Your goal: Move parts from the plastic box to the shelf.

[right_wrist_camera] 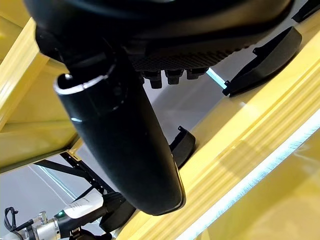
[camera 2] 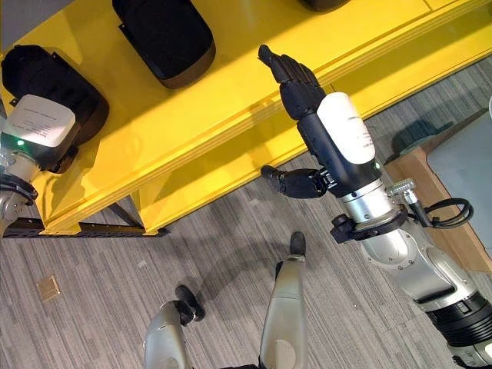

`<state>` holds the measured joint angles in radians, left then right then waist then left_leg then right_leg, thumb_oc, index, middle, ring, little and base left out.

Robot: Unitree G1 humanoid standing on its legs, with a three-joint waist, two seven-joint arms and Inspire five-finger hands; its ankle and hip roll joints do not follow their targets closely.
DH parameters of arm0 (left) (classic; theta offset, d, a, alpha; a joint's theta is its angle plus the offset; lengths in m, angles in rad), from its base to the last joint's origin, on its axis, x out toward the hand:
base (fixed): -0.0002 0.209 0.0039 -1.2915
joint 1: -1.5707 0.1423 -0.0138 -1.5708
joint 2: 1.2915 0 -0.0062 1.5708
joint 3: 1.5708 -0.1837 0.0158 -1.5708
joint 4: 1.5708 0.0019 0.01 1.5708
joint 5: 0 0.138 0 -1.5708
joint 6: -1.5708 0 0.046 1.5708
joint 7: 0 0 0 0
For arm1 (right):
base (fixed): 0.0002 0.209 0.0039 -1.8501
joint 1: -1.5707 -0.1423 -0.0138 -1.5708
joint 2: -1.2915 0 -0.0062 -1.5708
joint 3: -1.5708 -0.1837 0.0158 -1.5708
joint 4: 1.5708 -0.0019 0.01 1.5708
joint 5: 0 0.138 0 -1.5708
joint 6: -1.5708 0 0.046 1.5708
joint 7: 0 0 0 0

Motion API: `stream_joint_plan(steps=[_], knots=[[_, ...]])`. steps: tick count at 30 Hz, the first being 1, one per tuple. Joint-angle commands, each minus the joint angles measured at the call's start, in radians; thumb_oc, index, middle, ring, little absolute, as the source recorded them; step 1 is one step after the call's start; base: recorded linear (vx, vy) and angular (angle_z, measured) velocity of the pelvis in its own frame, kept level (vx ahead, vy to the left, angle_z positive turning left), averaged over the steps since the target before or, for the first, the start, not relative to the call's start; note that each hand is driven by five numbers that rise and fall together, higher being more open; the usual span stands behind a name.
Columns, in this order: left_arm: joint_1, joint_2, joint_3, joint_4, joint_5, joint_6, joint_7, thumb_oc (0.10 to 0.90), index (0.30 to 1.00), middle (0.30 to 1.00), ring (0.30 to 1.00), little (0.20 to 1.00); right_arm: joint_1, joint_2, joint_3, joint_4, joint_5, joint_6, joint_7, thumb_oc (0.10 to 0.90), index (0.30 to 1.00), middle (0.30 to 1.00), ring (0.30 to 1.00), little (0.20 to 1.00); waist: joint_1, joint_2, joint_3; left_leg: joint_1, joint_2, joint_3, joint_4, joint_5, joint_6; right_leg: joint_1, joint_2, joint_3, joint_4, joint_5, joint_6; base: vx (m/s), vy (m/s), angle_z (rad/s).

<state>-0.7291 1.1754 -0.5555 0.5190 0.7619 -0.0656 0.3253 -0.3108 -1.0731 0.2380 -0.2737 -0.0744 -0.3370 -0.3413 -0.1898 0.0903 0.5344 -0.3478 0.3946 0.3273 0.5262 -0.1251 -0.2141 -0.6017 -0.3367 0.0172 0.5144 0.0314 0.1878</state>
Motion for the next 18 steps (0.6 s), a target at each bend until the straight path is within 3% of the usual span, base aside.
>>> stream_joint_plan(steps=[1,5,18], knots=[[-0.031,0.161,0.046,-0.001,0.039,0.071,0.031,0.9,1.0,1.0,1.0,1.0,-0.077,-0.006,-0.066,-0.124,0.048,-0.057,-0.076,0.9,1.0,1.0,1.0,1.0,-0.012,-0.028,-0.02,-0.069,-0.04,-0.062,-0.015,0.025,0.067,0.112,-0.001,-0.058,0.037,-0.152,-0.028,0.0,0.0,0.0],[-0.025,0.168,0.033,0.005,0.083,0.06,-0.011,0.9,1.0,1.0,1.0,1.0,-0.084,-0.001,-0.056,-0.123,0.047,-0.054,-0.073,0.9,1.0,1.0,1.0,1.0,-0.012,-0.028,-0.018,-0.066,-0.039,-0.061,-0.015,0.023,0.067,0.116,0.0,-0.057,0.034,-0.151,-0.025,0.0,0.0,0.0],[-0.029,0.215,0.017,-0.075,0.141,0.114,-0.078,0.9,1.0,1.0,1.0,1.0,-0.093,0.005,-0.04,-0.132,0.041,-0.028,-0.097,0.9,1.0,1.0,1.0,1.0,0.005,-0.033,-0.018,-0.068,-0.037,-0.069,-0.012,0.022,0.068,0.13,0.001,-0.073,0.029,-0.153,-0.022,0.0,-0.005,0.0]])
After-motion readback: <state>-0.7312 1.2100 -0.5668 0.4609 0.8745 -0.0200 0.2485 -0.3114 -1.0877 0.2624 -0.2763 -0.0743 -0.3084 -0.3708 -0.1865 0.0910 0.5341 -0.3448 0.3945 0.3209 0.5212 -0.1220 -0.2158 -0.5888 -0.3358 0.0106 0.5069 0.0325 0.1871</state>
